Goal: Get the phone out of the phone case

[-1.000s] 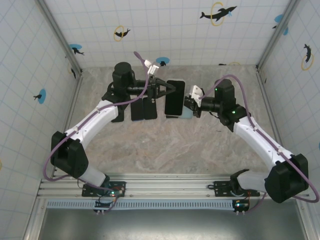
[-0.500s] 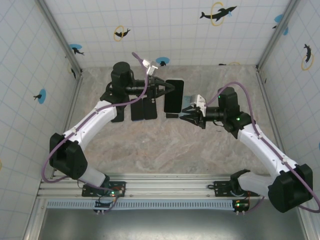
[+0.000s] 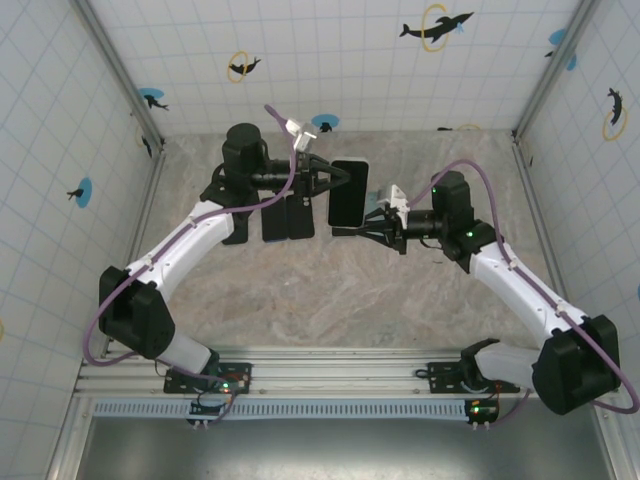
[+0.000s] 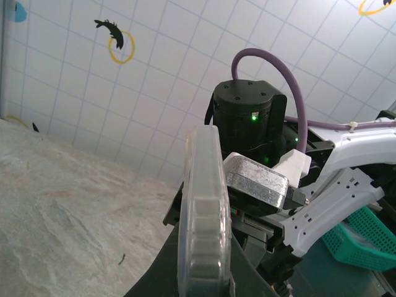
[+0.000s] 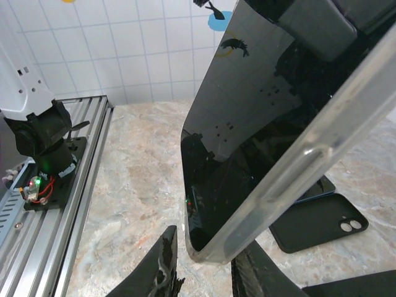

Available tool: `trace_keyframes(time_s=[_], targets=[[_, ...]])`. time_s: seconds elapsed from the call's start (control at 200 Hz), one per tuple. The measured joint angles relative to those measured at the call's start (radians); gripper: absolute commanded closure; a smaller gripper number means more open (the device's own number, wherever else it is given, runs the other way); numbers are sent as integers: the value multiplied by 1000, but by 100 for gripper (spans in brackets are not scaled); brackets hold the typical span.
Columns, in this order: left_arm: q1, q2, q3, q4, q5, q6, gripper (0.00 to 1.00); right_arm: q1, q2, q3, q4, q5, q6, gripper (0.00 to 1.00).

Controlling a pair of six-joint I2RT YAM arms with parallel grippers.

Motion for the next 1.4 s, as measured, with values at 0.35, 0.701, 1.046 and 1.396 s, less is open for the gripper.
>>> trace_keyframes(time_s=[0.35,0.701,1.046,1.396], targets=[[0,0,0,18,37,-4,100,0,21,4,-6,-34,18,84],[7,0,0,25,32,-42,100,7,38,6,23,-50,34,80],[7,0,0,42,43,-49,100,14,59,23,26,-59,50,88],[6,0,-2,66,33,-76,100,19,60,30,40,-9,38,100]])
